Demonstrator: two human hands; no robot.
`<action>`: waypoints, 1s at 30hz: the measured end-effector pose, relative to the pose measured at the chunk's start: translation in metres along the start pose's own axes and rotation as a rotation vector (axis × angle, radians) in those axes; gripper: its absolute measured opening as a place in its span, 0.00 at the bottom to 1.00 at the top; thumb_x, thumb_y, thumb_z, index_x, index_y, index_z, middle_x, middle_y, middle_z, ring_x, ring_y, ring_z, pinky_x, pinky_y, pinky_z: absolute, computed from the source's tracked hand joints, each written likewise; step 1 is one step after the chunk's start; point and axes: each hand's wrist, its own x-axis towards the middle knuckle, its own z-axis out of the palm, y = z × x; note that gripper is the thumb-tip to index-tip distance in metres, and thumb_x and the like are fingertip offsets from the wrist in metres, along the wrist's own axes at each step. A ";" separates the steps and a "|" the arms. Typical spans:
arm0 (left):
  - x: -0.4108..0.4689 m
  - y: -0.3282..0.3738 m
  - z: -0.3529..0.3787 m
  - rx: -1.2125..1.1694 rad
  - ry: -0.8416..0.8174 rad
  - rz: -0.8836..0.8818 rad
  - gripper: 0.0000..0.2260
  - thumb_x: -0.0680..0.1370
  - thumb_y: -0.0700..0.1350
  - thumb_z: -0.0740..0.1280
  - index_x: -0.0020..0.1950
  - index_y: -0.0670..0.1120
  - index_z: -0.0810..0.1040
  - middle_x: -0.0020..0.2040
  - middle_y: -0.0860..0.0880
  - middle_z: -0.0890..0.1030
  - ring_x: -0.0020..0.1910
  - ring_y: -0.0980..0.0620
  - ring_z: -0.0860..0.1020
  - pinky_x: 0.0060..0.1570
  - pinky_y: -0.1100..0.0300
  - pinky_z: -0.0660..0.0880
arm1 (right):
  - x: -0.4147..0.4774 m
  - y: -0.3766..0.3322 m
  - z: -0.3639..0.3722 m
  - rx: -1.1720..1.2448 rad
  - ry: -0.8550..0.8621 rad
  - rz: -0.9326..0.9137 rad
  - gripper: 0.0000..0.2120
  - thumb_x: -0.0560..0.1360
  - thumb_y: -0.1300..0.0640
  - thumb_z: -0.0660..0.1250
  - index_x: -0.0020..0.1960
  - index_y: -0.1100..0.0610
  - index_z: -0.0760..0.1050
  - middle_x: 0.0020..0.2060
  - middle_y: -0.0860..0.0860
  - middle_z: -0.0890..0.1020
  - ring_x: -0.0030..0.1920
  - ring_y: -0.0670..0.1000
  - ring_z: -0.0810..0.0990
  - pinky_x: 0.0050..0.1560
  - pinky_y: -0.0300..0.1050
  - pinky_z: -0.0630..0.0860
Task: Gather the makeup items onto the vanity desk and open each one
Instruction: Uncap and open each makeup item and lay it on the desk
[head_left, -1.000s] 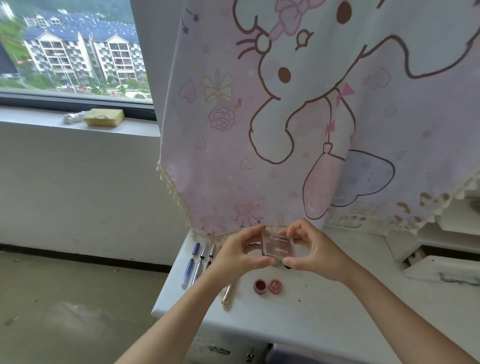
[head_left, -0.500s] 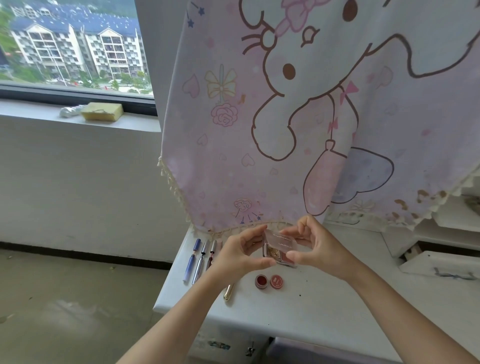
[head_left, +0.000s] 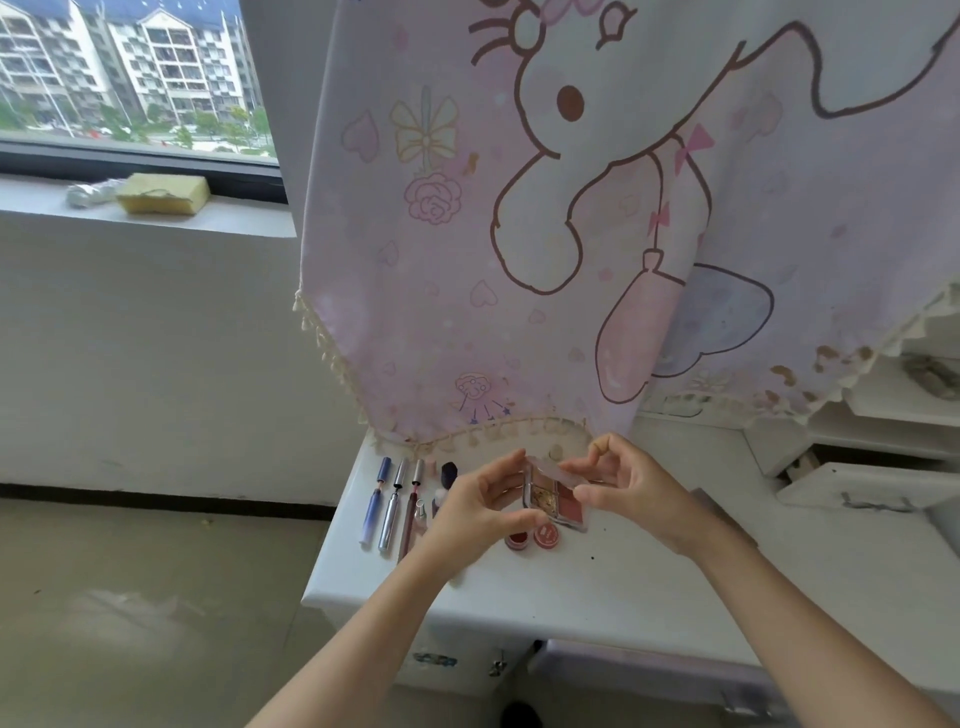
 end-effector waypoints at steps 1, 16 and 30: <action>0.000 -0.003 0.001 0.002 -0.003 -0.013 0.31 0.67 0.28 0.71 0.66 0.45 0.67 0.50 0.60 0.79 0.46 0.71 0.78 0.51 0.72 0.75 | -0.001 0.004 -0.001 0.005 0.017 0.018 0.13 0.63 0.59 0.69 0.42 0.55 0.66 0.51 0.51 0.80 0.52 0.40 0.80 0.50 0.37 0.77; 0.030 -0.047 0.063 0.054 -0.003 -0.166 0.21 0.71 0.30 0.68 0.56 0.54 0.76 0.38 0.63 0.83 0.39 0.65 0.80 0.44 0.70 0.76 | 0.011 0.064 -0.059 0.049 0.130 0.250 0.06 0.78 0.60 0.59 0.46 0.58 0.73 0.46 0.57 0.78 0.46 0.52 0.79 0.52 0.43 0.76; 0.073 -0.128 0.140 0.215 0.173 -0.398 0.21 0.72 0.35 0.68 0.64 0.42 0.73 0.50 0.48 0.82 0.28 0.67 0.74 0.33 0.73 0.70 | 0.051 0.153 -0.113 -0.169 0.032 0.423 0.10 0.79 0.56 0.56 0.40 0.54 0.69 0.39 0.51 0.77 0.39 0.47 0.76 0.41 0.39 0.71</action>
